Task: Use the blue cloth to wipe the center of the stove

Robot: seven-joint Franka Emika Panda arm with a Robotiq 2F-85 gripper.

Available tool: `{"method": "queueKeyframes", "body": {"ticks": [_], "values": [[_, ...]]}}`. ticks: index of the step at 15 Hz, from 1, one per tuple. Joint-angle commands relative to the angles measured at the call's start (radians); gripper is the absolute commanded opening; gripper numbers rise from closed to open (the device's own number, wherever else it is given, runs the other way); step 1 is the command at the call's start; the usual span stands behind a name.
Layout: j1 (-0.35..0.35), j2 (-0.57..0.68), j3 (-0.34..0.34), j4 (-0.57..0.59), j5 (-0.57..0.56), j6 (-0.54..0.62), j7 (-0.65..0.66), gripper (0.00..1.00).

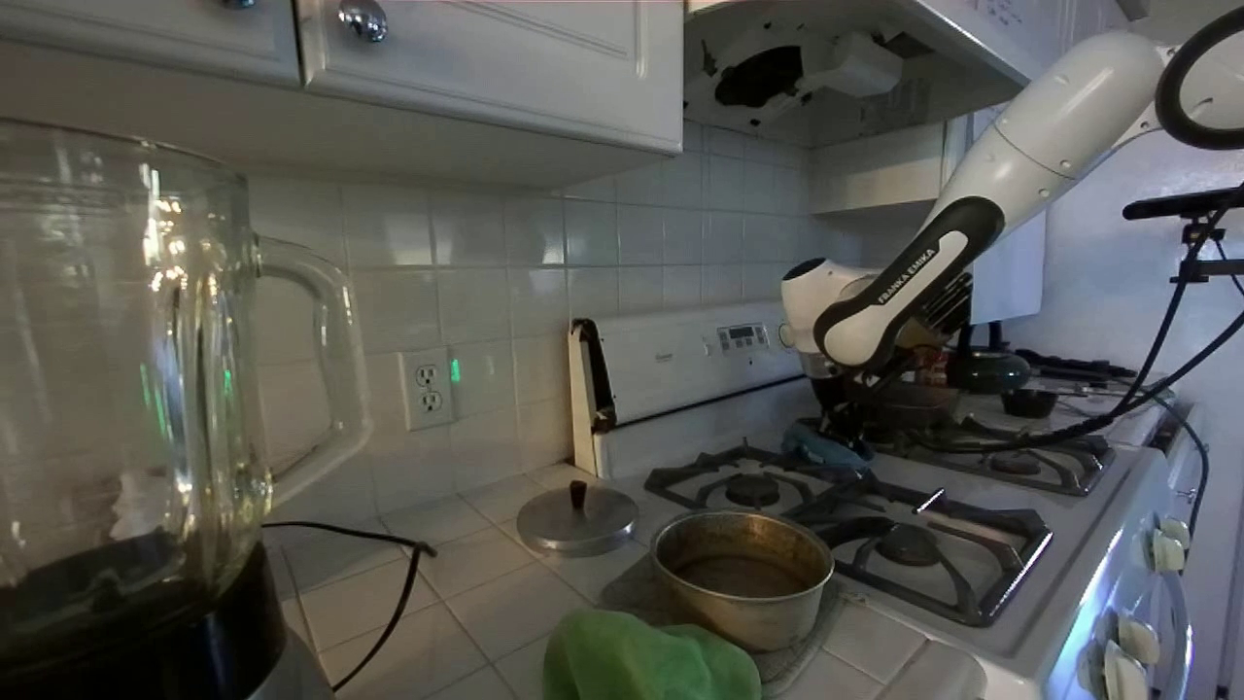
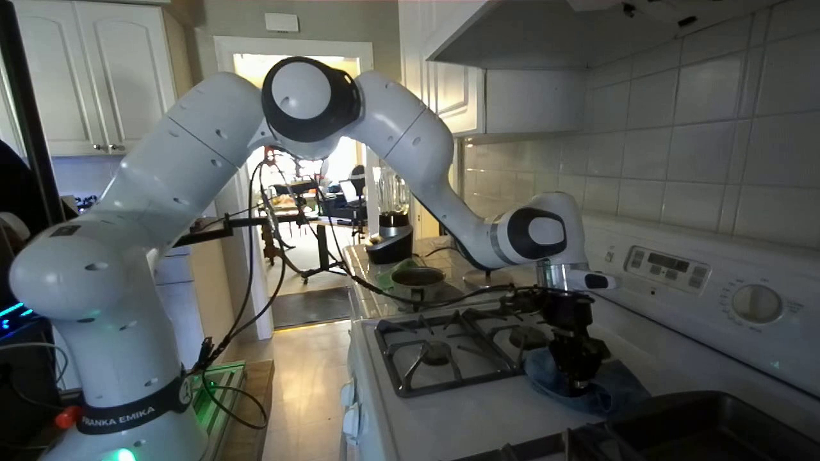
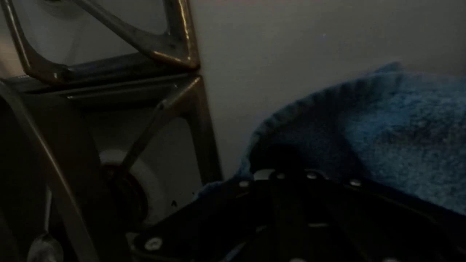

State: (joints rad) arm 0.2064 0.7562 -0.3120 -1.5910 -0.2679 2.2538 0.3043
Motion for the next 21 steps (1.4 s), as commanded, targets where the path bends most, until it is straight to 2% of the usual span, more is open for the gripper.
{"method": "queueKeyframes", "body": {"ticks": [1, 7, 13, 21], "values": [[-0.028, -0.066, 0.029, -0.099, -0.066, -0.045, -0.01, 0.0], [-0.087, -0.145, 0.078, -0.221, -0.056, -0.026, -0.064, 0.0], [-0.138, -0.243, 0.114, -0.376, -0.027, 0.023, -0.051, 0.0], [-0.184, -0.36, 0.125, -0.571, -0.018, 0.095, -0.048, 0.0]]}}
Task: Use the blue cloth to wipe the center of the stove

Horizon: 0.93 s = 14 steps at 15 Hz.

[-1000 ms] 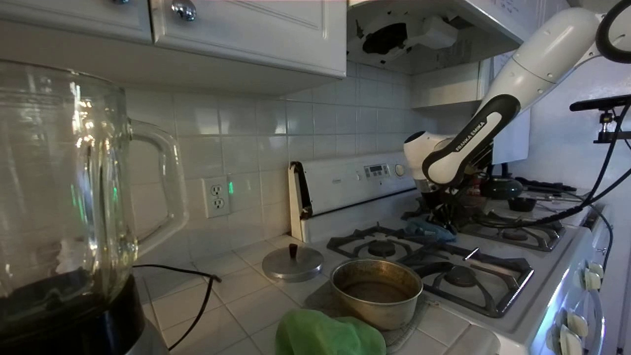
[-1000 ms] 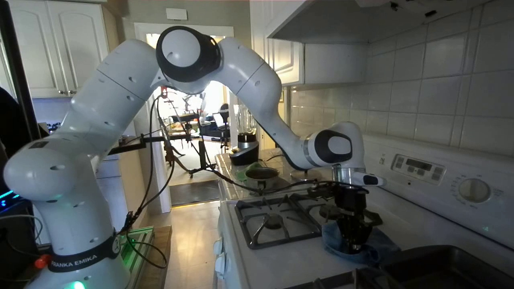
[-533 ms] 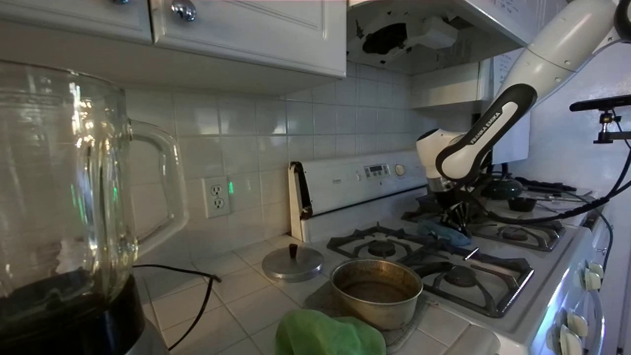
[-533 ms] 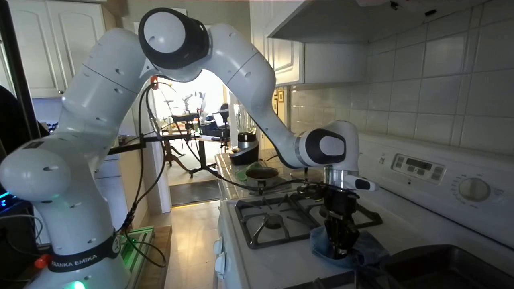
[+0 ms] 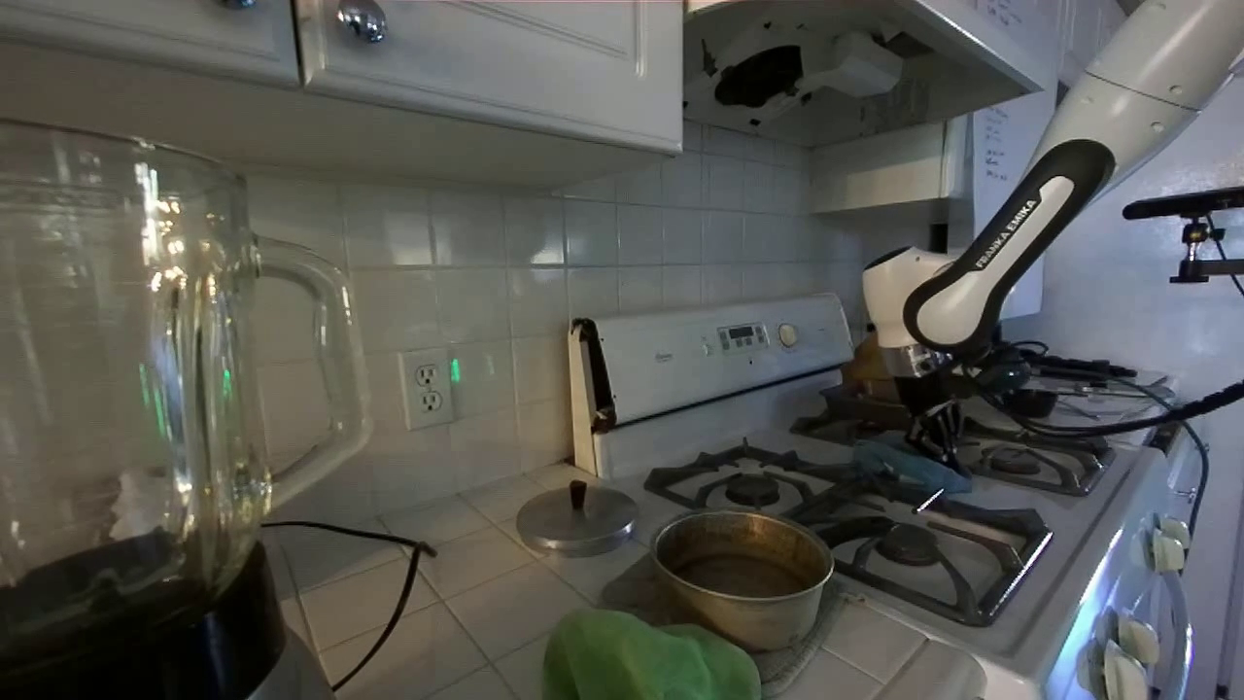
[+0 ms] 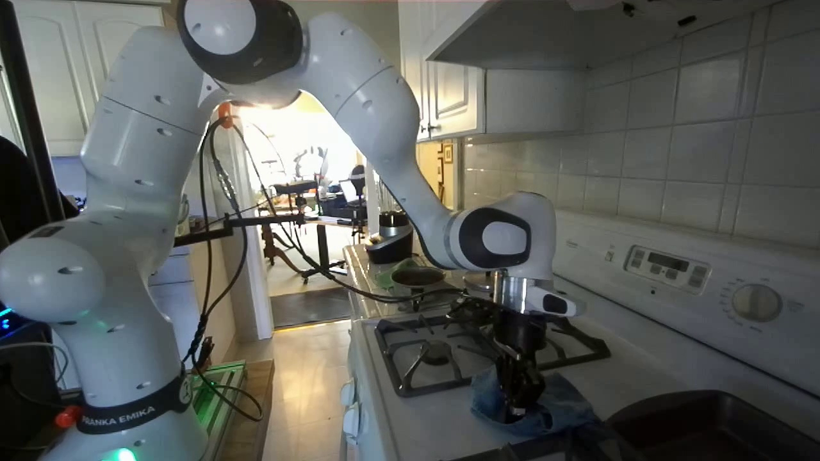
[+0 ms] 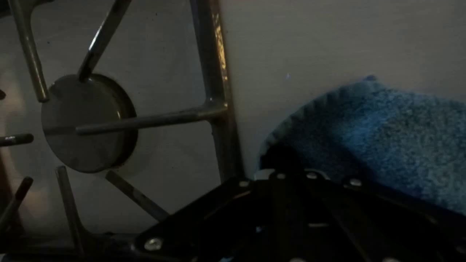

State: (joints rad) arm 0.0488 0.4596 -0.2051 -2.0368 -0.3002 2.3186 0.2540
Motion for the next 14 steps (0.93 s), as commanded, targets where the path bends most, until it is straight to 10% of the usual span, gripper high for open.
{"method": "queueKeyframes", "body": {"ticks": [1, 14], "values": [[-0.03, -0.076, 0.02, -0.149, 0.017, 0.041, 0.0, 0.0], [-0.038, -0.212, 0.027, -0.364, 0.004, 0.085, 0.013, 0.0]]}}
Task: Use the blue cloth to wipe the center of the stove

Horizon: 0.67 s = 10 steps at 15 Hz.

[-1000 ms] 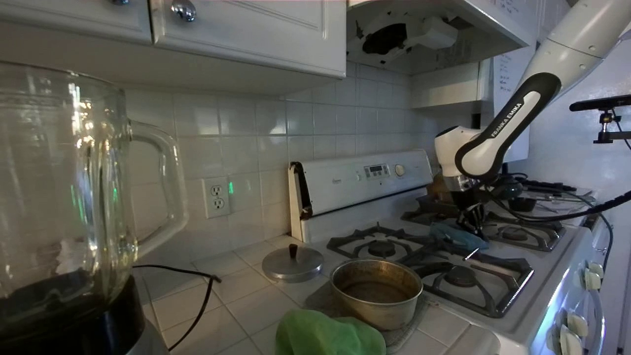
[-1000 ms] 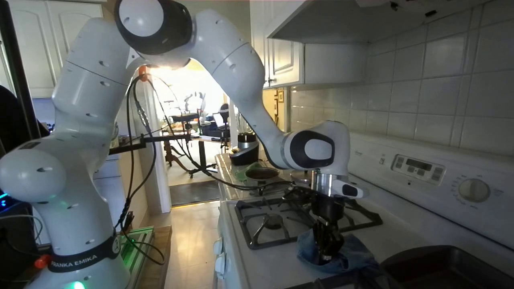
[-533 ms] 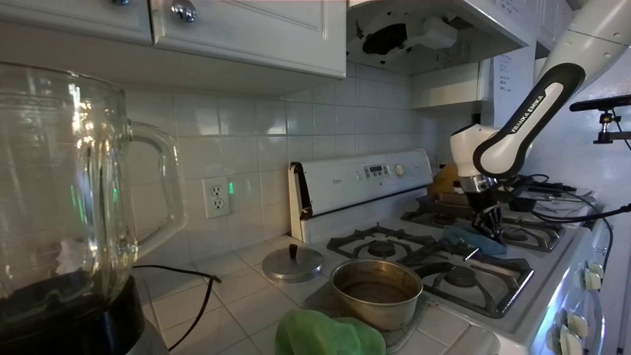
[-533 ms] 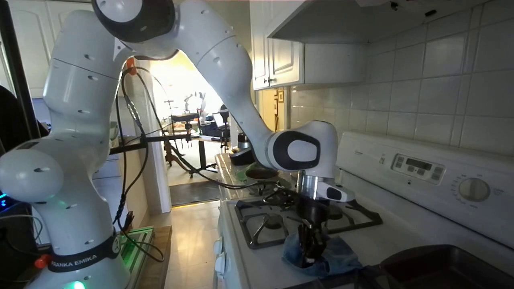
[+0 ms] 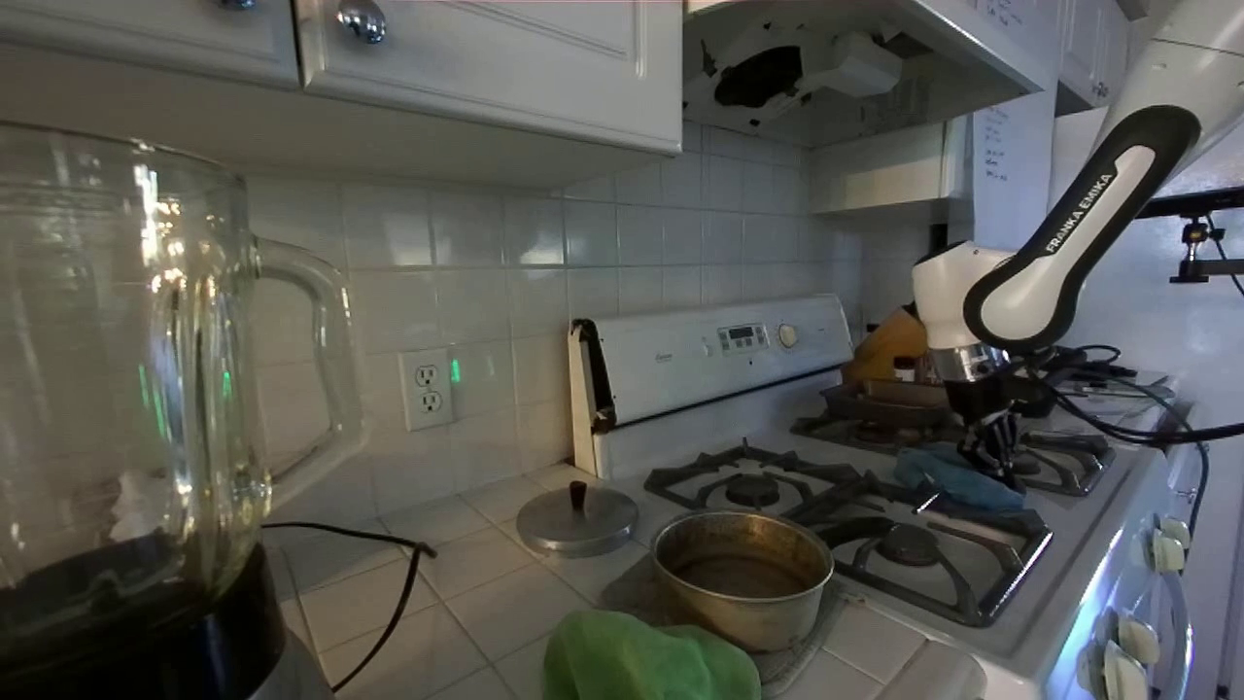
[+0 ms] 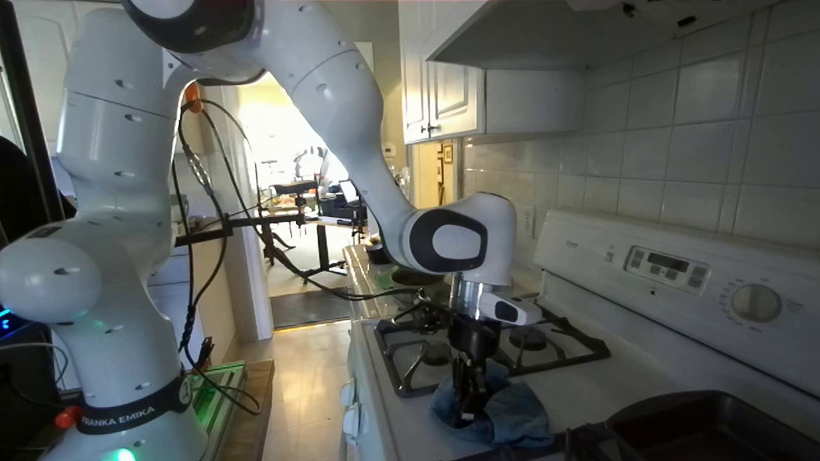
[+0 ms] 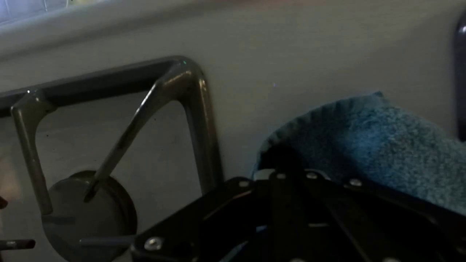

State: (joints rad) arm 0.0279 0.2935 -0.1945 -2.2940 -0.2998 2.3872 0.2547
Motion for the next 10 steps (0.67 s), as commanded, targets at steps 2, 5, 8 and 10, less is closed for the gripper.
{"method": "queueKeyframes", "body": {"ticks": [2, 5, 8, 10], "values": [[-0.019, -0.07, 0.017, -0.137, 0.001, 0.012, 0.009, 0.0], [-0.021, -0.099, 0.018, -0.175, -0.006, 0.004, 0.007, 0.0], [-0.022, -0.13, 0.016, -0.208, -0.017, 0.013, 0.023, 0.26], [-0.022, -0.156, 0.013, -0.229, -0.034, 0.026, 0.043, 0.33]]}}
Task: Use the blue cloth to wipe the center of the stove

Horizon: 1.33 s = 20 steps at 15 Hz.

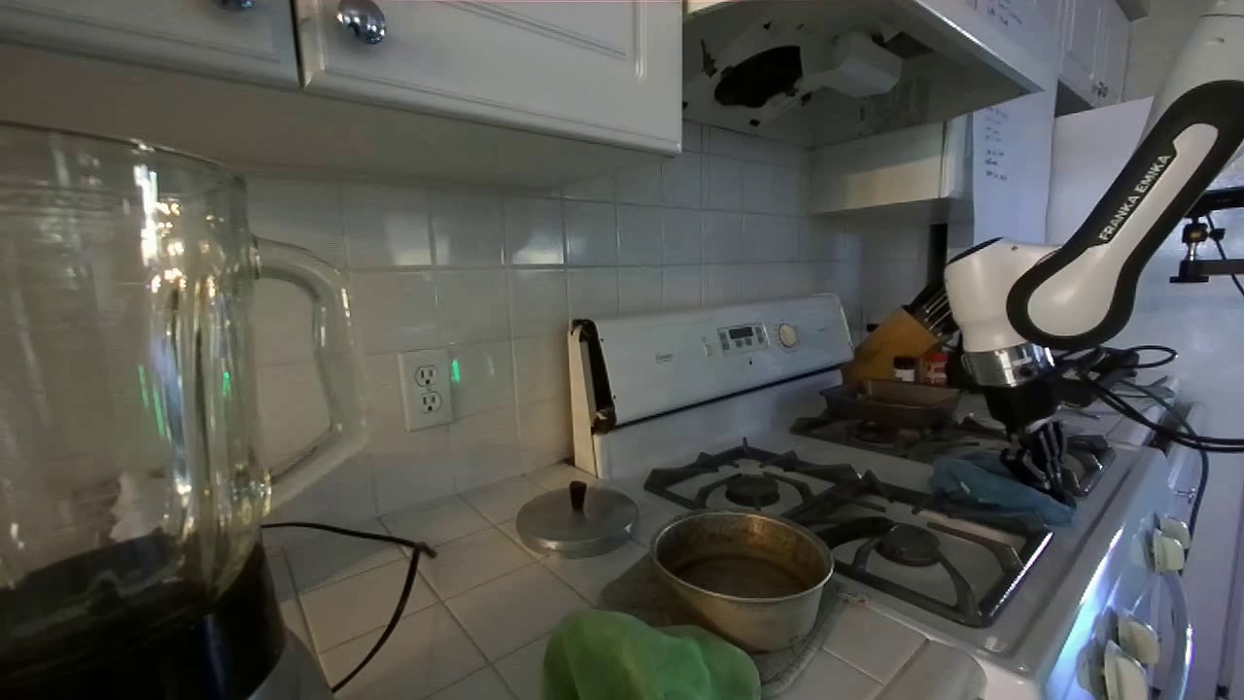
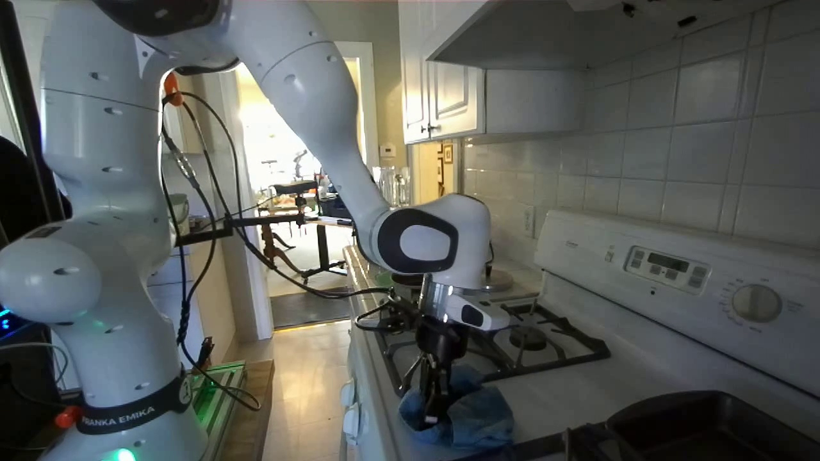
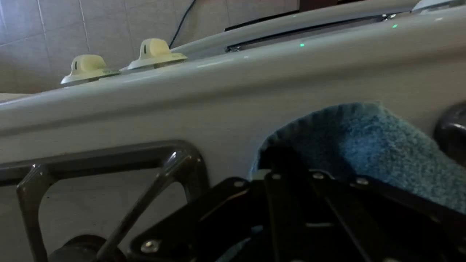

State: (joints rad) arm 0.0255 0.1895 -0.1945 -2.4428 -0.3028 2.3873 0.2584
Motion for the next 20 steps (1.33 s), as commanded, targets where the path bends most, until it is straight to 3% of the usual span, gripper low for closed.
{"method": "queueKeyframes", "body": {"ticks": [1, 9, 16, 20], "values": [[-0.021, -0.063, 0.016, -0.088, -0.032, 0.029, 0.04, 0.39], [-0.034, -0.166, 0.022, -0.146, -0.064, 0.025, 0.085, 0.96], [-0.056, -0.318, 0.07, -0.191, -0.094, 0.021, 0.177, 1.0], [-0.072, -0.411, 0.12, -0.219, -0.041, 0.02, 0.208, 1.0]]}}
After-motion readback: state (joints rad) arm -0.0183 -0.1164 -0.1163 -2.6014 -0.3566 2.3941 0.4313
